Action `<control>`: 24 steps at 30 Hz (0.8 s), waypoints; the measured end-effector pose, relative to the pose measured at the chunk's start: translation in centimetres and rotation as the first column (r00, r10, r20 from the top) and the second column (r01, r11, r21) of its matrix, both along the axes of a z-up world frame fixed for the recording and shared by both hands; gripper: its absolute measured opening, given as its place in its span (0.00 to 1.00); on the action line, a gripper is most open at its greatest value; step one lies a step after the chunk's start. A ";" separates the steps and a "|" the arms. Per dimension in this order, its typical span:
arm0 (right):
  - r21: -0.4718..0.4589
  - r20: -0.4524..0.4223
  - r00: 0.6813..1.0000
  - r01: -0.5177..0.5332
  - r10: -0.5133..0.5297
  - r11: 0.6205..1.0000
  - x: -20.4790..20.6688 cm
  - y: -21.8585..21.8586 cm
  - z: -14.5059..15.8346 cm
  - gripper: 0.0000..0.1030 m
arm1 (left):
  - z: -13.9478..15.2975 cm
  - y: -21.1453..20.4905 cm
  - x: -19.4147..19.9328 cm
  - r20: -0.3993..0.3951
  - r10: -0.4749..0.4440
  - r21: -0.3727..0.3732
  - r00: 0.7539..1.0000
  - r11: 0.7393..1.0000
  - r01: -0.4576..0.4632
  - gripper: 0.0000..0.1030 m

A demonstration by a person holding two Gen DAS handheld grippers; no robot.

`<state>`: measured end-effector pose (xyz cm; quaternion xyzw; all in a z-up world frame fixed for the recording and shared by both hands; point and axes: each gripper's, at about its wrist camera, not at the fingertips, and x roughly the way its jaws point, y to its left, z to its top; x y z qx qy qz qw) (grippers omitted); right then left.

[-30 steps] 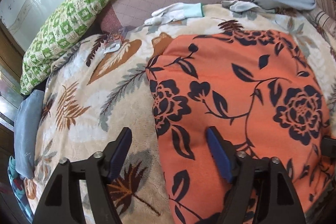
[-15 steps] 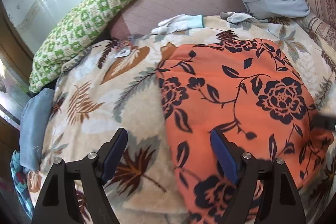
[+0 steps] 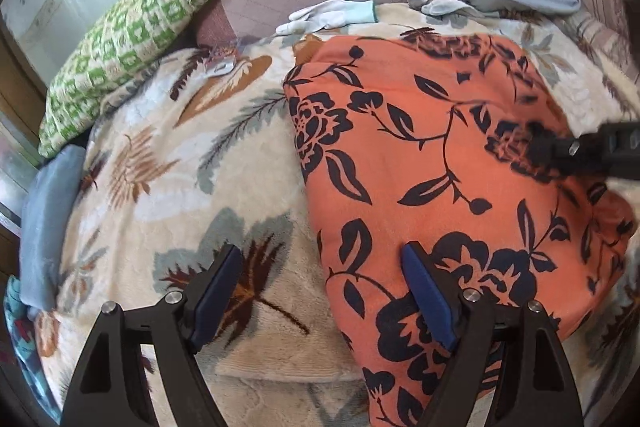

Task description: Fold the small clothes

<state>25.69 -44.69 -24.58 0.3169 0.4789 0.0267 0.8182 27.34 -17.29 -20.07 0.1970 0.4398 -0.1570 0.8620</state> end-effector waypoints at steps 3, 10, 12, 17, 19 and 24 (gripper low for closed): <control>0.023 0.017 1.000 -0.024 0.024 0.999 -0.5 -0.6 1.4 0.26 | 1.2 1.0 0.0 -0.020 0.013 -0.072 1.000 0.997 -0.015 0.80; 0.180 0.062 0.988 0.127 -0.140 0.975 -4.1 -6.7 2.4 0.77 | 3.1 4.2 1.0 -0.088 0.053 -0.269 0.995 0.960 -0.075 0.81; 0.210 0.059 0.985 0.148 -0.164 0.967 -4.6 -8.0 2.2 0.77 | 2.8 4.8 1.9 -0.151 0.063 -0.305 0.987 0.946 -0.107 0.81; 0.261 -0.013 0.979 0.199 -0.202 0.945 -4.8 -9.7 0.2 0.77 | 1.7 5.0 3.2 -0.241 0.056 -0.352 0.969 0.926 -0.141 0.81; 0.273 -0.047 0.980 0.198 -0.192 0.941 -4.5 -9.5 -0.9 0.77 | 1.2 5.0 3.5 -0.264 0.054 -0.365 0.963 0.918 -0.152 0.81; 0.299 -0.093 0.979 0.200 -0.180 0.933 -3.7 -8.9 -2.9 0.77 | 0.1 4.7 4.0 -0.314 0.053 -0.385 0.948 0.906 -0.178 0.81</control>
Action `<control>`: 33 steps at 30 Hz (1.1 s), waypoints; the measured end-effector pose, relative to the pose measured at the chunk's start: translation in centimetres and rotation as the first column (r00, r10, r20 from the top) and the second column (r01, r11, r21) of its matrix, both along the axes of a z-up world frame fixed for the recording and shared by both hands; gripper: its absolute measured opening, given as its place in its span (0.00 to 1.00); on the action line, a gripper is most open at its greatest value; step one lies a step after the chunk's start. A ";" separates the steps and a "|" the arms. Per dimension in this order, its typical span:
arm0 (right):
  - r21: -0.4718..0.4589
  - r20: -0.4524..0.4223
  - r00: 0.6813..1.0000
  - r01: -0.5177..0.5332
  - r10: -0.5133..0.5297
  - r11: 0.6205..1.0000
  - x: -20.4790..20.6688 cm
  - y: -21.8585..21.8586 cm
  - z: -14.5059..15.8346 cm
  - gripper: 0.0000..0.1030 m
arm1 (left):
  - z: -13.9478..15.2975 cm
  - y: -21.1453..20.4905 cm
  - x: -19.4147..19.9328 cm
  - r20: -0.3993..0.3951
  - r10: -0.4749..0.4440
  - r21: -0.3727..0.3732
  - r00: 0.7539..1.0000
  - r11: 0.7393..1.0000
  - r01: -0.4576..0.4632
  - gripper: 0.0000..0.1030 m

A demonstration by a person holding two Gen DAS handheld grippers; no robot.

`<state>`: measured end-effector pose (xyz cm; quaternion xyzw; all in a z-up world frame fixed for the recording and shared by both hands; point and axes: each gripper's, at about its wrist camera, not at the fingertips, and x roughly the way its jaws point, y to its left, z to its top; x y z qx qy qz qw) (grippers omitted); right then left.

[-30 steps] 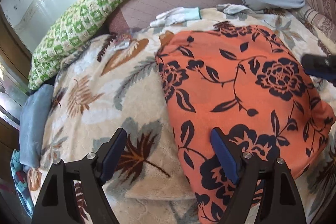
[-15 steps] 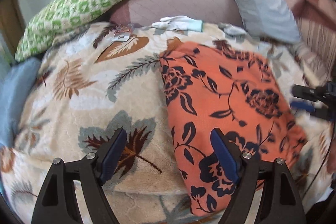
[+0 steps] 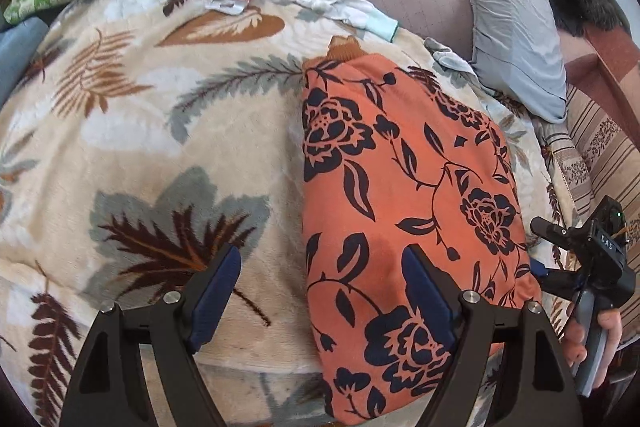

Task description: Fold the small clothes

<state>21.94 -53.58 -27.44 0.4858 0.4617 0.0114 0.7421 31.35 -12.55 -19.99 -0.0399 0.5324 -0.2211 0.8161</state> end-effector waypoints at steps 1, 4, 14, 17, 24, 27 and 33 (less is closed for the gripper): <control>0.001 -0.002 1.000 -0.004 0.004 1.000 0.1 0.2 -0.2 0.77 | -0.3 -0.2 0.0 -0.010 -0.002 0.000 1.000 1.000 0.002 0.81; -0.002 -0.010 1.000 -0.016 0.016 1.000 0.3 0.8 -0.5 0.77 | -0.7 -0.7 -0.4 -0.022 -0.019 -0.013 1.000 1.000 0.019 0.81; 0.053 -0.016 0.999 -0.051 0.052 0.997 0.8 2.4 -1.5 0.77 | -1.4 -3.4 -1.5 -0.024 -0.096 -0.017 0.995 0.995 0.095 0.81; 0.095 -0.009 0.998 -0.068 0.070 0.993 0.7 2.6 -2.0 0.77 | -1.3 -4.4 -1.7 -0.010 -0.092 0.026 0.996 0.995 0.092 0.81; 0.090 -0.015 0.988 -0.153 0.155 0.984 1.0 4.8 -2.5 0.78 | -2.0 -5.1 -1.5 -0.047 -0.072 0.055 0.996 0.996 0.074 0.85; 0.093 -0.011 0.990 -0.140 0.141 0.986 0.9 4.8 -2.6 0.78 | -2.4 -4.8 -1.4 -0.063 -0.053 0.028 0.997 0.998 0.055 0.85; 0.079 0.019 0.989 -0.144 0.143 0.986 1.1 5.1 -2.4 0.68 | -1.8 -4.7 -2.0 -0.026 -0.059 0.038 0.998 0.997 0.060 0.83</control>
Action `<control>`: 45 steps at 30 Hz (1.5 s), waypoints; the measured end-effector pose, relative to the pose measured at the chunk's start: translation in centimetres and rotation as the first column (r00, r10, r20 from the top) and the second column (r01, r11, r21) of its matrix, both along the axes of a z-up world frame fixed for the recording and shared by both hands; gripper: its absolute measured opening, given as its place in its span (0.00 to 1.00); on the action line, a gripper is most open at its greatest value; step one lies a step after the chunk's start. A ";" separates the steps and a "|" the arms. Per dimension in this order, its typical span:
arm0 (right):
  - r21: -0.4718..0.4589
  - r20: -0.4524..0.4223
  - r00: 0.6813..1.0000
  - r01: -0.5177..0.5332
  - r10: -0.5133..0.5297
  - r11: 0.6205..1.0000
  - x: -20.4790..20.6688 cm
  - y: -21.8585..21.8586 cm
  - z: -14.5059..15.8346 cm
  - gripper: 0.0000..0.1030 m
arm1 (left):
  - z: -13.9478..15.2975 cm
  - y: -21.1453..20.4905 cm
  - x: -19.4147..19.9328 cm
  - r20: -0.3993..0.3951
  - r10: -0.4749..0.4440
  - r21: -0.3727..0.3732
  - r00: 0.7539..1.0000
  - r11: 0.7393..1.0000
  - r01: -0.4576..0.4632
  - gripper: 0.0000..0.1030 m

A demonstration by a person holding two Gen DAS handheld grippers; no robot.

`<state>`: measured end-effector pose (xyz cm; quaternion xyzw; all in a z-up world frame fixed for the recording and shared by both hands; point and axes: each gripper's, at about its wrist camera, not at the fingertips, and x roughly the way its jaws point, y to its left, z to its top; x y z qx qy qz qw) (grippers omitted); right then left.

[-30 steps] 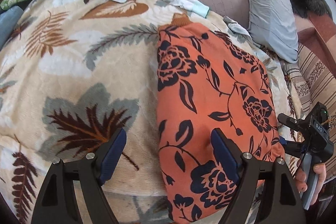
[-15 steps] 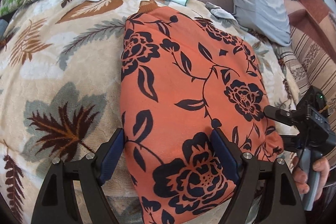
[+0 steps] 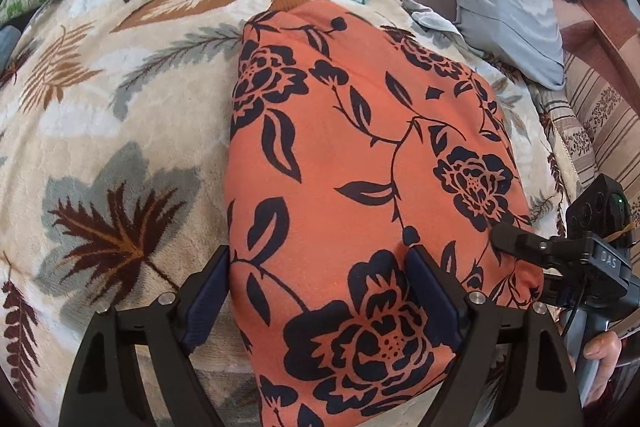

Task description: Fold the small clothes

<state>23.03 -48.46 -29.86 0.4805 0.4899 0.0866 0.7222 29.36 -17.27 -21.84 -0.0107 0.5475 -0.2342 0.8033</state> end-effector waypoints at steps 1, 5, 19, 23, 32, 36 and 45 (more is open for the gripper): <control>-0.007 0.004 1.000 -0.003 0.003 1.000 0.1 0.1 0.1 0.67 | 0.1 0.0 -0.1 0.009 -0.001 0.000 1.000 1.000 0.001 0.81; -0.046 0.016 1.000 -0.015 0.015 0.999 0.3 0.7 0.6 0.63 | 0.6 -0.1 -0.2 0.031 -0.004 -0.005 0.999 1.000 0.004 0.75; -0.110 0.197 0.974 -0.094 0.115 0.989 2.0 6.4 5.6 0.63 | 6.4 2.9 1.0 0.157 -0.023 -0.025 0.987 0.999 0.027 0.54; -0.130 0.257 0.954 -0.124 0.155 0.984 2.5 8.9 7.0 0.62 | 8.6 4.8 1.1 0.179 -0.029 -0.093 0.983 0.995 0.047 0.37; -0.149 0.081 0.987 -0.126 0.139 0.981 3.4 9.6 3.2 0.58 | 7.3 8.7 2.1 0.209 0.049 0.016 0.977 0.998 -0.054 0.55; 0.016 0.026 0.996 -0.090 0.090 0.996 3.0 6.8 1.4 0.61 | 3.8 10.2 3.7 0.092 0.104 -0.016 0.990 0.995 -0.103 0.62; 0.136 -0.014 0.999 -0.039 0.041 0.990 3.2 5.4 0.0 0.67 | 1.0 6.6 5.1 -0.037 0.012 -0.182 0.999 0.983 -0.019 0.73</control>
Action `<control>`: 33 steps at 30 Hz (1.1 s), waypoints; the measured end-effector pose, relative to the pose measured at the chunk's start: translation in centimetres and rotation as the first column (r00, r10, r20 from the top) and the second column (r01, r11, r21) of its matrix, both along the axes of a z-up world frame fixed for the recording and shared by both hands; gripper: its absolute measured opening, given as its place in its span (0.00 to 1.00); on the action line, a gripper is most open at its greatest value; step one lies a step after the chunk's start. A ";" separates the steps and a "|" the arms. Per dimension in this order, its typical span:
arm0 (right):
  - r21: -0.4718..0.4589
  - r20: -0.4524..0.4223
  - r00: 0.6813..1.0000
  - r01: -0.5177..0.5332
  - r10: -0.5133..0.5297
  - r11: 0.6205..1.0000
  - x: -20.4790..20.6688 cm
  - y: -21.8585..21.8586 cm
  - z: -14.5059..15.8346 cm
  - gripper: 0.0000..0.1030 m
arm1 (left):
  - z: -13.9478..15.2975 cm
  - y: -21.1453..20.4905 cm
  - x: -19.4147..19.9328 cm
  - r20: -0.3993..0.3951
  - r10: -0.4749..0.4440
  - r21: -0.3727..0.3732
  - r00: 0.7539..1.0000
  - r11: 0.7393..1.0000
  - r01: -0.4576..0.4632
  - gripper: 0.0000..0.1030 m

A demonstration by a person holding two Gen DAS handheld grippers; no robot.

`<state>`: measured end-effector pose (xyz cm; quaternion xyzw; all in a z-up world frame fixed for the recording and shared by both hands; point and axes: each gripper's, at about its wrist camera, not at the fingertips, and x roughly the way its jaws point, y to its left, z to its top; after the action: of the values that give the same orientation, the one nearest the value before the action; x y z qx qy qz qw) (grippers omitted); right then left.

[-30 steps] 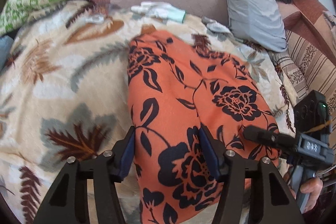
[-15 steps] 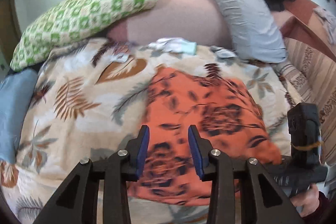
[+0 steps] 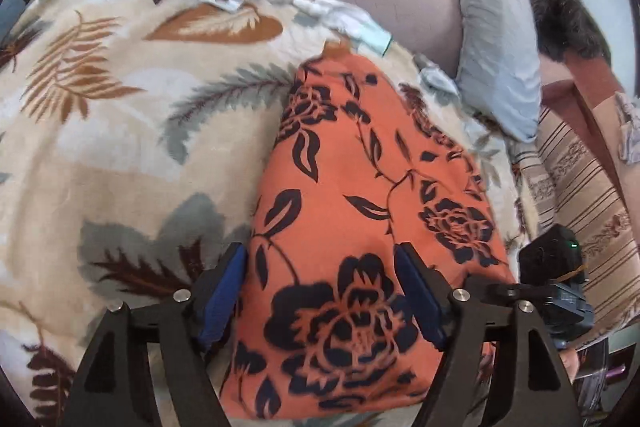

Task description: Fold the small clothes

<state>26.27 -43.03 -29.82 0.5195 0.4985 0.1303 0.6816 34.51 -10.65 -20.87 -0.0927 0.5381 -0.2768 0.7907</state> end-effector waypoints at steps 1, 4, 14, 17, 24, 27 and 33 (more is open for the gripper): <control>0.010 0.007 1.000 0.012 -0.012 1.000 0.1 0.3 -0.2 0.67 | -0.2 -0.5 0.2 0.007 -0.012 0.011 1.000 1.000 0.012 0.73; -0.054 0.041 0.999 -0.003 0.006 0.999 -0.3 0.3 0.3 0.66 | -0.7 -1.3 0.3 0.021 -0.012 0.045 1.000 0.999 0.011 0.58; -0.479 0.283 0.942 -0.025 0.181 0.877 -1.4 5.3 8.4 0.49 | 1.7 0.8 -1.7 0.105 -0.001 -0.036 0.994 0.999 0.005 0.38; -0.502 0.374 0.902 0.000 0.217 0.865 -1.7 6.4 10.3 0.48 | 3.4 2.8 -2.8 0.158 0.033 -0.060 0.987 0.998 -0.024 0.38; -0.463 0.281 0.912 -0.144 0.299 0.875 0.5 10.2 7.0 0.49 | 1.8 6.1 -3.9 0.214 0.128 0.073 0.969 0.987 -0.146 0.40; -0.395 0.113 0.959 -0.197 0.260 0.898 1.4 10.2 2.4 0.65 | -1.2 6.8 -3.3 0.156 0.181 0.118 0.971 0.973 -0.200 0.52; -0.311 0.117 0.978 -0.129 0.173 0.941 0.4 7.0 4.2 0.66 | 1.6 6.0 -4.8 0.252 0.135 0.209 0.958 0.959 -0.190 0.56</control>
<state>26.70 -36.03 -25.62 0.3587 0.5010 0.1412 0.7749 29.71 -4.67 -19.25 -0.0109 0.4596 -0.1550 0.8744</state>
